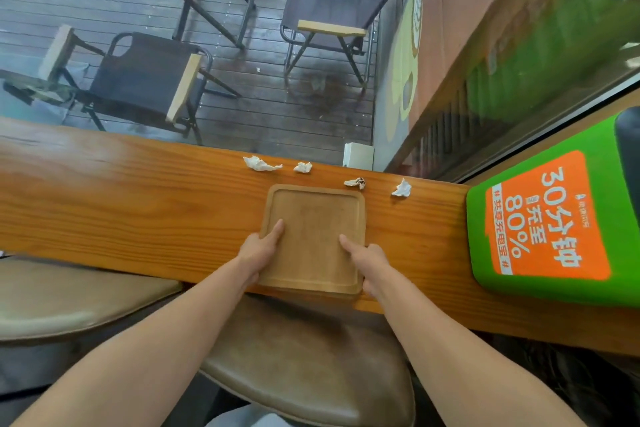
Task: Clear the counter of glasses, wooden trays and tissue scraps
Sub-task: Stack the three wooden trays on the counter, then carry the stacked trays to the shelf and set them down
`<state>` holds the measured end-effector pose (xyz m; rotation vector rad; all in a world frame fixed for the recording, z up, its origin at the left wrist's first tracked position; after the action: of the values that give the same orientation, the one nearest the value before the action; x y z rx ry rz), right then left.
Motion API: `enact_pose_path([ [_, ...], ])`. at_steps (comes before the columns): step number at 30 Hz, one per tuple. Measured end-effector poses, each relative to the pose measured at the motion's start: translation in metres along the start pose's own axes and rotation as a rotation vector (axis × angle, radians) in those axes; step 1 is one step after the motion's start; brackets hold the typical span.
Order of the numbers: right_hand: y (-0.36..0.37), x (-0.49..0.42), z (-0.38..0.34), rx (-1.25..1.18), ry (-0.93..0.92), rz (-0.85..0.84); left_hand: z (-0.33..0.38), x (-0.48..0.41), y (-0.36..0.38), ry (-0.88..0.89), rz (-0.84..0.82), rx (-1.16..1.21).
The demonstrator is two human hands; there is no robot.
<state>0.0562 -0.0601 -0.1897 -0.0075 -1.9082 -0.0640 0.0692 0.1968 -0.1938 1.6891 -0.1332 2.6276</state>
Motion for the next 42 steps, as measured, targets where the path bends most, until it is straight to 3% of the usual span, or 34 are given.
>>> enact_pose_path([
  [7,-0.014,0.032,0.006,-0.001,-0.043,-0.103,-0.004,0.041,0.015,0.050,-0.045,0.036],
  [13,-0.023,0.098,-0.021,-0.011,-0.194,-0.129,0.032,0.096,0.029,0.208,-0.050,-0.009],
  [20,-0.034,0.188,-0.054,-0.105,-0.499,0.021,0.116,0.170,0.050,0.526,-0.116,-0.222],
  [23,-0.046,0.227,-0.053,-0.099,-0.572,0.130,0.138,0.200,0.060,0.574,-0.156,-0.263],
  [28,-0.076,0.282,-0.030,-0.178,-0.720,0.300,0.145,0.229,0.096,0.578,-0.309,-0.273],
  [33,-0.104,0.318,0.020,-0.286,-0.755,0.399,0.123,0.254,0.137,0.591,-0.415,-0.319],
  [42,-0.168,0.375,0.115,-0.477,-0.846,0.419,0.078,0.324,0.232,0.664,-0.538,-0.482],
])
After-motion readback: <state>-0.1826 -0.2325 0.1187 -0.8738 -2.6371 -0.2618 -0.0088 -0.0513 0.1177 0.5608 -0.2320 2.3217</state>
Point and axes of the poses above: each hand's wrist, its own x-axis away from the middle knuckle, its own y-axis out of the palm, z = x × y, the point moved 10 cm from there along -x, towards the middle knuckle, and after that the axes turned 10 degrees about -z, right-handed, at the moved point
